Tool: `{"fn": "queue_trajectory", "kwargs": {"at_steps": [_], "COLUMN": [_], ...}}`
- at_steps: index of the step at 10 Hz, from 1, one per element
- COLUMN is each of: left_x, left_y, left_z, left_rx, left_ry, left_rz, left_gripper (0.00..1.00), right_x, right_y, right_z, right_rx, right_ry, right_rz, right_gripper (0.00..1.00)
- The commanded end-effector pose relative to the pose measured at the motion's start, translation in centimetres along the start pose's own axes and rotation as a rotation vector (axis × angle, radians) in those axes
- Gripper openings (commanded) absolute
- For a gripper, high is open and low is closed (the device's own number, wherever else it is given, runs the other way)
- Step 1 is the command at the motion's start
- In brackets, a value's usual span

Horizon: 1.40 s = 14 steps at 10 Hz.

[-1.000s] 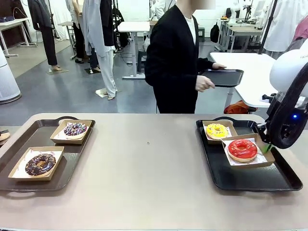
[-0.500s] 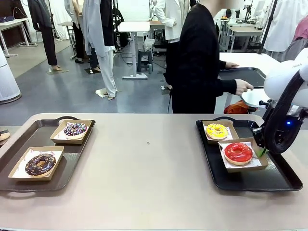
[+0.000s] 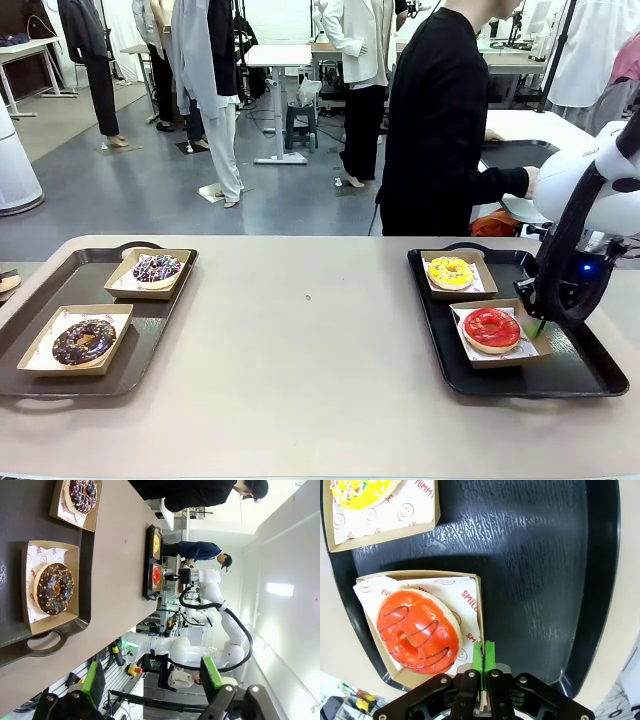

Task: Individually package the donuts and arrange them on the tray.
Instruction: Place the picked Paper togo box on the Handle tray.

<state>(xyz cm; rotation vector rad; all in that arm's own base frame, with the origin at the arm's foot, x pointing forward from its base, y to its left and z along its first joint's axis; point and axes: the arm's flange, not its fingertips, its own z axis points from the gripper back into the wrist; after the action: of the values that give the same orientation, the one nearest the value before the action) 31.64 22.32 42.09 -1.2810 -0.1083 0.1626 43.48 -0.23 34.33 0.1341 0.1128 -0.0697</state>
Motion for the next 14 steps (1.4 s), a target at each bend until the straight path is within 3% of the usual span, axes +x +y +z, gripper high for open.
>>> {"fn": "queue_trajectory", "kwargs": {"at_steps": [1,2,3,4,5,7,8,10,14], "left_x": [-0.2,-0.2,-0.2,-0.2,-0.2,-0.2,-0.2,-0.2,-0.2], "left_y": [-0.1,-0.1,-0.1,-0.1,-0.1,-0.1,-0.1,-0.1,-0.1], "left_z": [0.2,0.2,0.2,0.2,0.2,0.2,0.2,0.2,0.2], "left_rx": [-0.01,-0.01,-0.01,-0.01,-0.01,-0.01,-0.01,-0.01,-0.01], "left_ry": [0.001,0.001,0.001,0.001,0.001,0.001,0.001,0.001,0.001], "left_rz": [-0.011,-0.011,-0.011,-0.011,-0.011,-0.011,-0.011,-0.011,-0.011], "left_gripper": [1.0,1.0,1.0,1.0,1.0,1.0,1.0,1.0,1.0], "right_x": [1.1,1.1,1.2,0.9,0.8,0.5,0.4,0.3,-0.1], "right_y": [-0.2,-0.2,-0.3,-0.4,-0.5,-0.5,-0.4,-0.4,-0.9], "right_z": [-0.2,-0.4,-0.2,0.2,0.5,0.9,0.8,0.8,1.2], "right_rx": [0.006,0.011,0.017,0.018,0.02,0.023,0.024,0.025,0.041], "right_ry": [-0.003,-0.002,-0.006,-0.019,-0.025,-0.025,-0.025,-0.02,-0.014], "right_rz": [0.029,0.038,0.041,0.047,0.047,0.046,0.049,0.053,0.057], "right_gripper": [0.01,0.01,0.54,0.61,1.0,1.0,0.86,1.0,1.0]}}
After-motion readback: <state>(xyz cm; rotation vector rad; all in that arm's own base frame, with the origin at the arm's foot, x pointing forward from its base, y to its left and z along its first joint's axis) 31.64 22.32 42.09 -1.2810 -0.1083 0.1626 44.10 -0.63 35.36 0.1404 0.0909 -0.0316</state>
